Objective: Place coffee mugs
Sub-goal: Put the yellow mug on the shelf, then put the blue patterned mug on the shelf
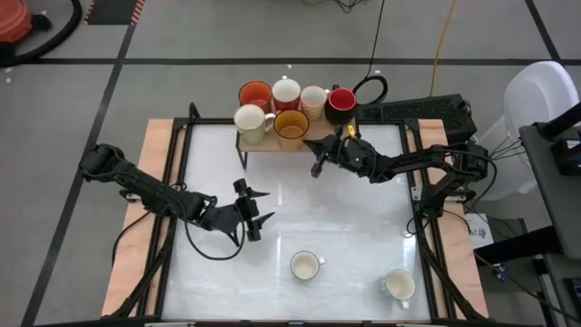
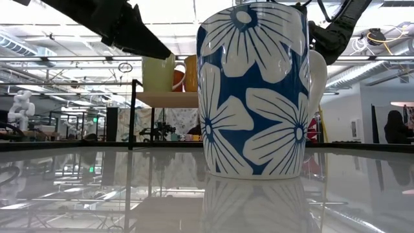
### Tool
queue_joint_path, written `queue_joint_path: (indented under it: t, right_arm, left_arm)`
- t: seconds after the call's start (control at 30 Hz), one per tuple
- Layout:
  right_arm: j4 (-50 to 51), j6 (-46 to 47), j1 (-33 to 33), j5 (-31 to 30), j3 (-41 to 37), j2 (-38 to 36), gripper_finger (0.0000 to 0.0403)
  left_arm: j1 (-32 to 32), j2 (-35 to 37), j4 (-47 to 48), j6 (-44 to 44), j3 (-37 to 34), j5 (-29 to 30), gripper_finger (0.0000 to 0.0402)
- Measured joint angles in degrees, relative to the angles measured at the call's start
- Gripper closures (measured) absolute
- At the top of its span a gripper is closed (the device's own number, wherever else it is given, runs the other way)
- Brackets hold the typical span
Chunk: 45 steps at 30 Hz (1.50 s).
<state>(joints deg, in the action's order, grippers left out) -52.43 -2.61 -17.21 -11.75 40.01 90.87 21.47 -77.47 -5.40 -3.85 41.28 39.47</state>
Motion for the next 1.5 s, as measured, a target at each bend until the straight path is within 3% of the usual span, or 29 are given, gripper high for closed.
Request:
queue_joint_path:
  t: [0.2,0.4,0.7,0.8,1.0,1.27,1.5]
  right_arm:
    - [0.7,0.0,0.1,0.0,0.0,-0.2,0.0403]
    - [6.6,-1.5,2.6,0.0,0.0,-6.7,0.0403]
    - [24.3,2.2,7.8,2.5,0.0,-20.9,0.0403]
    - [28.7,4.9,11.3,0.1,1.3,-23.9,0.0403]
    - [42.8,5.3,18.6,-3.5,11.6,-21.7,0.0403]
    - [61.7,2.1,23.9,5.3,26.9,-15.5,0.0403]
    - [75.0,7.2,29.0,7.4,33.5,-12.4,0.0403]
  left_arm:
    - [0.0,0.0,-2.8,2.0,0.0,-6.6,0.0128]
    - [1.2,0.0,-3.1,2.1,0.4,-15.9,0.0154]
    - [2.0,0.0,-2.8,1.4,0.4,-18.6,0.0182]
    - [2.0,0.0,-2.0,0.7,0.5,-18.6,0.0183]
    - [1.6,0.0,1.8,-0.1,0.5,-18.6,0.0183]
    - [1.5,0.0,5.7,-2.8,0.5,-18.5,0.0183]
    - [1.8,-0.2,6.9,-3.9,0.5,-18.5,0.0183]
